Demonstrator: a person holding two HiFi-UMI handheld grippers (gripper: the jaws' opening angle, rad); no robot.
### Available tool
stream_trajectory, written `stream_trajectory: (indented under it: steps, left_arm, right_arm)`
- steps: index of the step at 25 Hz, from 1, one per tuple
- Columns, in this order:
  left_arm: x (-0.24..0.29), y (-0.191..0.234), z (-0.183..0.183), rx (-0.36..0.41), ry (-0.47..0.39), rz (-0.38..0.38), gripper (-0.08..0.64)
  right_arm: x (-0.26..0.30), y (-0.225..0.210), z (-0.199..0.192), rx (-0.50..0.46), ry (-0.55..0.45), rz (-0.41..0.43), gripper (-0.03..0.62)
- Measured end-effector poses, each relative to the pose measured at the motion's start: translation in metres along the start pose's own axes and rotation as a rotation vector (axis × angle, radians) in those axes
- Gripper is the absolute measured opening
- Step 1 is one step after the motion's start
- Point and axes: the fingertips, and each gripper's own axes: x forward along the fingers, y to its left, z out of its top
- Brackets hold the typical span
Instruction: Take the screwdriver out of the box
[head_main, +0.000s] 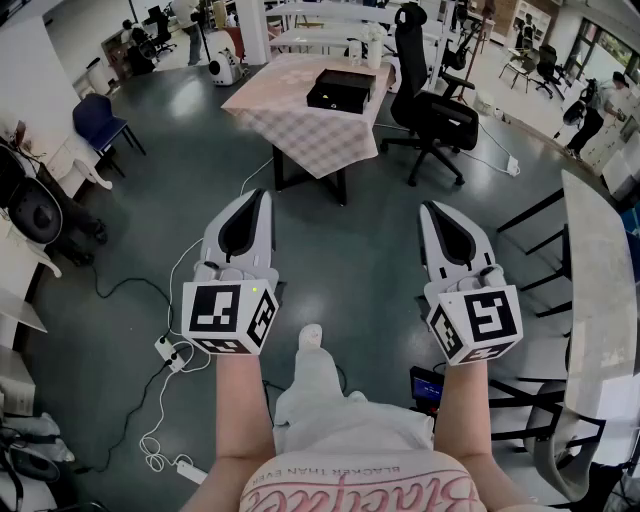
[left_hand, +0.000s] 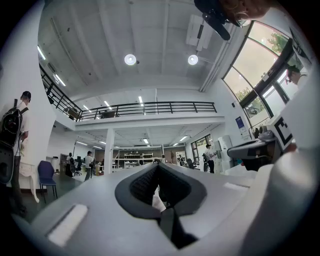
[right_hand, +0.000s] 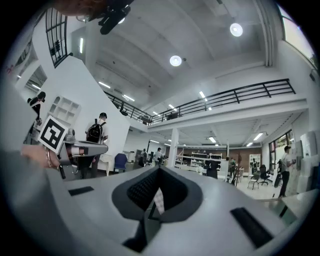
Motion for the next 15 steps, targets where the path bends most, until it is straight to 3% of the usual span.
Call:
stream_trajectory:
  steps: [15]
  left_arm:
    - [0.124,0.092,-0.033,-0.034,0.004,0.011,0.009]
  right_arm:
    - [0.147,-0.030,-0.018,-0.008,0.031,0.006,0.006]
